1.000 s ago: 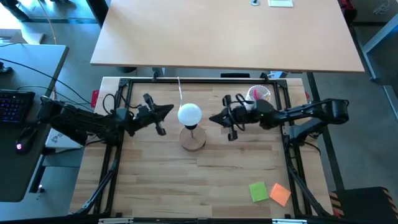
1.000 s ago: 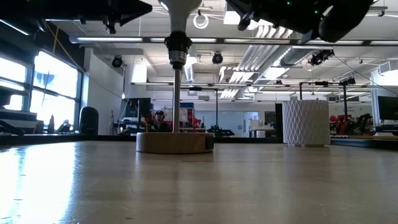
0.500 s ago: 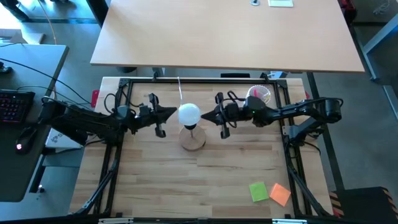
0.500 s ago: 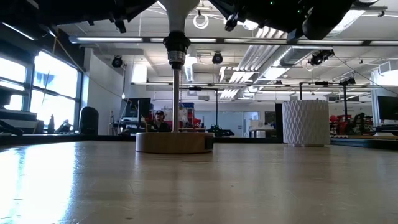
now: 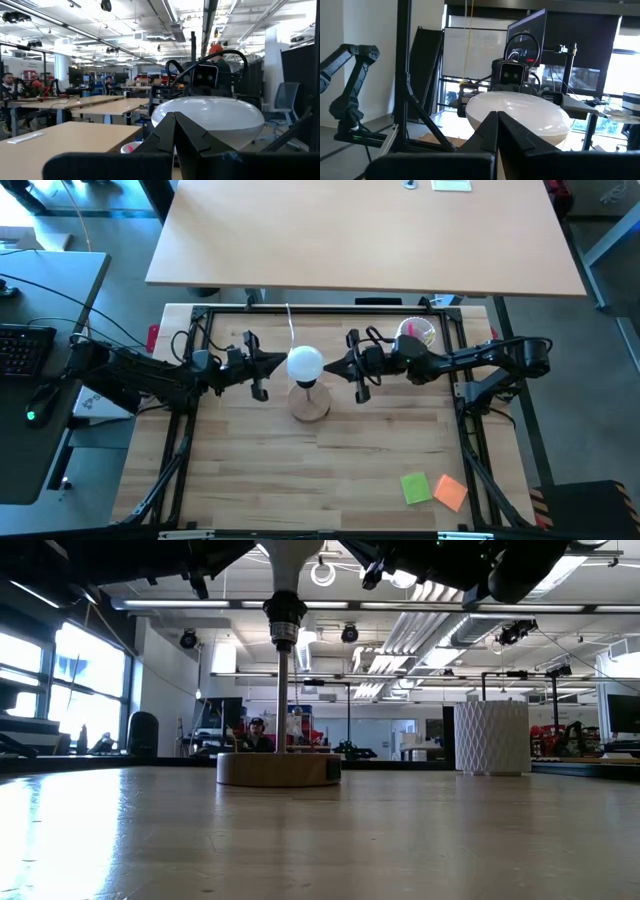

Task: Screw lightbulb
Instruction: Remove the lightbulb from the lamp

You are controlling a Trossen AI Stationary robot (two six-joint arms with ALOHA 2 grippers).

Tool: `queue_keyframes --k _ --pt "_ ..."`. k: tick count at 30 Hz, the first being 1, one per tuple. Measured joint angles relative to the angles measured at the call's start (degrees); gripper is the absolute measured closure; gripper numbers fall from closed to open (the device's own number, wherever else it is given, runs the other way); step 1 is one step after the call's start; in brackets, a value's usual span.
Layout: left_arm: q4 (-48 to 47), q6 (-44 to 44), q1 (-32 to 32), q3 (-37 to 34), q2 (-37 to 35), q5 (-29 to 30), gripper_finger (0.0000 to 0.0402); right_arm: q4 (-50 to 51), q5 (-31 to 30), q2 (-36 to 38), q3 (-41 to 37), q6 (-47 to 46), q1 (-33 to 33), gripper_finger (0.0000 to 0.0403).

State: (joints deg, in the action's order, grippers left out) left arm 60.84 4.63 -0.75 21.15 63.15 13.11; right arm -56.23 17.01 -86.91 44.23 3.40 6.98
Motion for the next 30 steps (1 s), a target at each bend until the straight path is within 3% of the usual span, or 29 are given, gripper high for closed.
queue_keyframes --k 30 --pt "-0.75 -2.93 -1.75 -0.02 0.12 -2.76 0.0401 0.18 -9.2 0.04 -0.02 -0.53 0.15 0.0402"
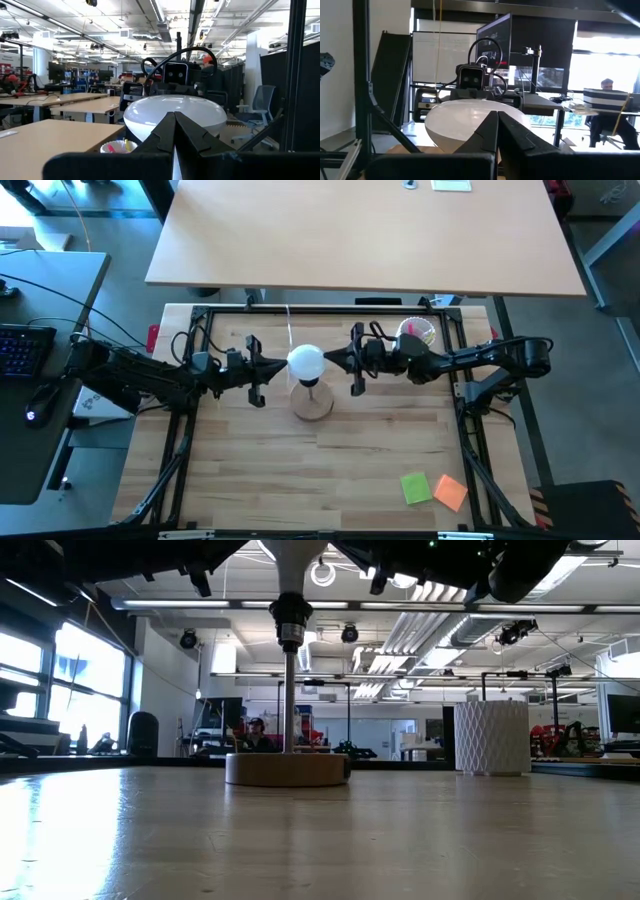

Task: Screw lightbulb
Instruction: Remove the lightbulb from the lamp

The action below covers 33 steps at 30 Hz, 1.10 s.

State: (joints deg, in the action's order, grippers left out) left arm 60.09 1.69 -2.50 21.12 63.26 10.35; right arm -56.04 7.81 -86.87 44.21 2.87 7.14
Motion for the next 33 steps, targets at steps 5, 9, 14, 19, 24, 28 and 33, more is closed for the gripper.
queue_keyframes --k 5,9,14,19,24,28,33 --pt "-0.02 0.0 -0.02 0.0 0.0 -0.39 0.0401 0.38 -2.67 -0.04 0.04 0.03 0.0 0.0402" --pt "-0.38 -0.02 -0.03 0.0 0.05 -0.44 0.0401 0.49 -4.84 -0.04 0.04 0.08 -0.02 0.0402" --pt "-0.89 -0.04 -0.02 -0.09 0.11 -1.16 0.0401 0.56 -4.96 -0.07 0.04 -0.45 0.0 0.0402" --pt "-0.72 -0.01 -0.55 -0.09 0.11 -0.85 0.0401 1.44 -7.5 -0.07 0.04 -0.72 -0.04 0.0402" --pt "-0.58 0.6 -1.09 -0.09 0.11 -1.09 0.0401 4.91 -14.22 -0.53 -0.24 1.99 0.0 0.0402" --pt "-1.0 1.35 -1.16 -0.09 -0.23 -0.9 0.0401 5.33 -18.89 -0.17 -0.09 4.71 -0.22 0.0402" --pt "-3.99 1.55 -1.4 -0.09 -0.97 3.89 0.0401 8.71 -22.65 2.75 -0.11 9.39 -2.28 0.0402"
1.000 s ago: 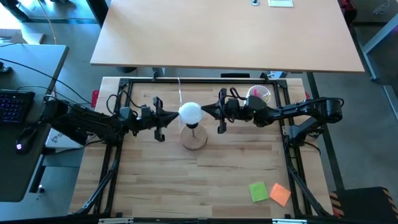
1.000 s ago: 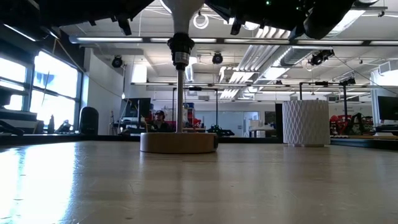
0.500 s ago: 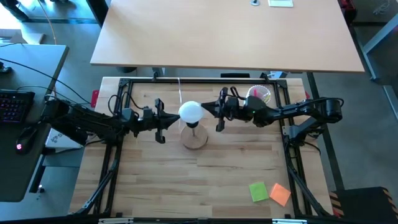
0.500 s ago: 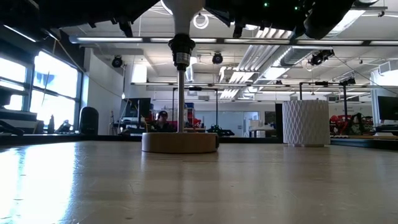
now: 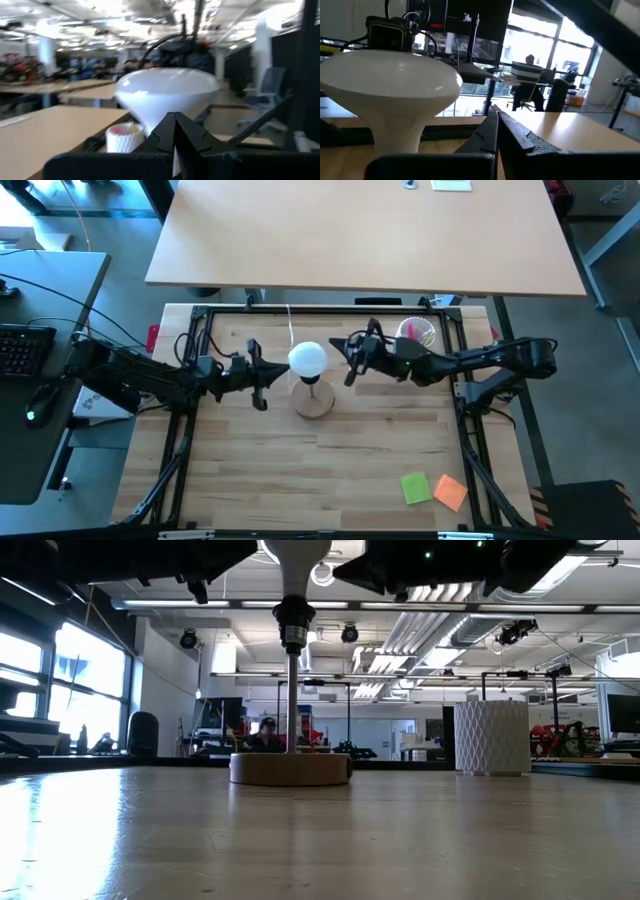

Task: Screw lightbulb
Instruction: Remove the lightbulb from the lamp

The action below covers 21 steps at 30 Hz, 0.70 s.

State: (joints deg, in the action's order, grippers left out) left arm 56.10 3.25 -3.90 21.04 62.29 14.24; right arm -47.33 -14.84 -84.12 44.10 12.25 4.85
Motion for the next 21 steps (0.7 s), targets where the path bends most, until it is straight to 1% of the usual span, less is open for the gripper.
queue_keyframes --k 3,6,9,11,15,17,19,21 --pt "-2.0 0.47 0.04 0.0 -0.56 1.54 0.0401 3.4 -2.95 2.54 0.0 3.68 -2.4 0.0402" --pt "-2.57 2.46 0.3 0.0 -0.69 1.53 0.0401 4.57 -3.16 4.17 0.0 7.98 -5.17 0.0402" --pt "-2.59 3.97 1.06 0.0 -0.71 1.53 0.0401 4.61 -3.14 4.29 -0.19 13.98 -8.12 0.0403" --pt "-2.59 4.65 1.79 0.0 -0.71 1.56 0.0401 2.59 -3.07 4.24 -1.44 15.79 -9.49 0.0403" --pt "-2.55 6.28 3.11 0.0 -0.75 1.51 0.0401 -5.08 -3.67 4.23 -5.2 16.04 -10.35 0.0403" --pt "-2.34 6.9 3.86 0.0 -0.75 1.34 0.0401 -9.11 -0.23 3.95 -6.72 13.85 -9.51 0.0403" --pt "-1.9 7.44 4.74 0.0 -0.75 1.02 0.0401 -11.29 5.47 3.91 -7.32 10.26 -7.91 0.0403" --pt "-1.3 7.39 5.96 0.0 -0.75 -0.8 0.0401 -11.67 11.19 3.91 -7.34 6.75 -6.01 0.0403"
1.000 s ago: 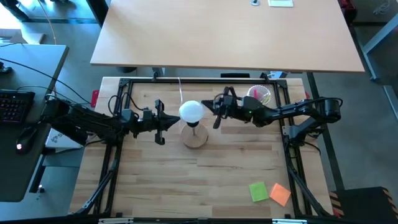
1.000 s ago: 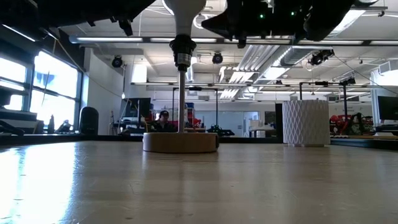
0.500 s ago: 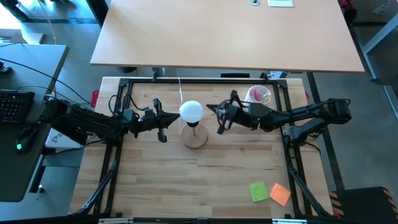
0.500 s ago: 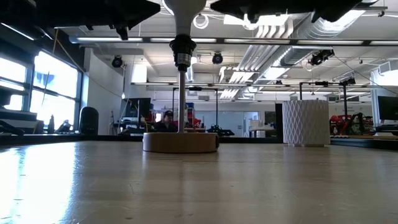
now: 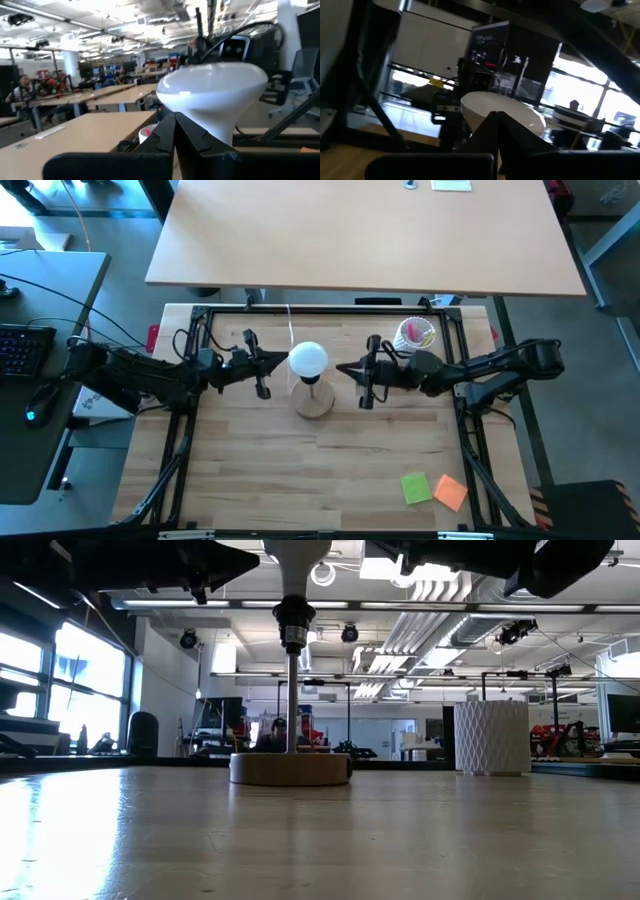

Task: Screw lightbulb
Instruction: Remove the lightbulb from the lamp

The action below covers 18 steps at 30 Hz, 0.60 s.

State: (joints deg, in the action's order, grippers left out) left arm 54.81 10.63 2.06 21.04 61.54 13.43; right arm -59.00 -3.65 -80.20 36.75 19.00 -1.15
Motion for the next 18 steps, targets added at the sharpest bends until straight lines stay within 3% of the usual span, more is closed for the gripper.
queue_keyframes --k 7,12,18 --pt "2.56 -4.43 5.22 0.02 0.0 -9.96 0.0401 -1.65 11.25 -0.7 0.0 -8.64 5.06 0.0403" --pt "2.86 -8.18 6.83 0.02 0.0 -14.32 0.0401 -2.53 14.75 -3.89 1.95 -12.41 6.78 0.0403" --pt "3.96 -8.5 6.31 0.02 0.0 -14.9 0.0401 -2.0 15.72 -7.24 4.66 -12.32 6.91 0.0403"
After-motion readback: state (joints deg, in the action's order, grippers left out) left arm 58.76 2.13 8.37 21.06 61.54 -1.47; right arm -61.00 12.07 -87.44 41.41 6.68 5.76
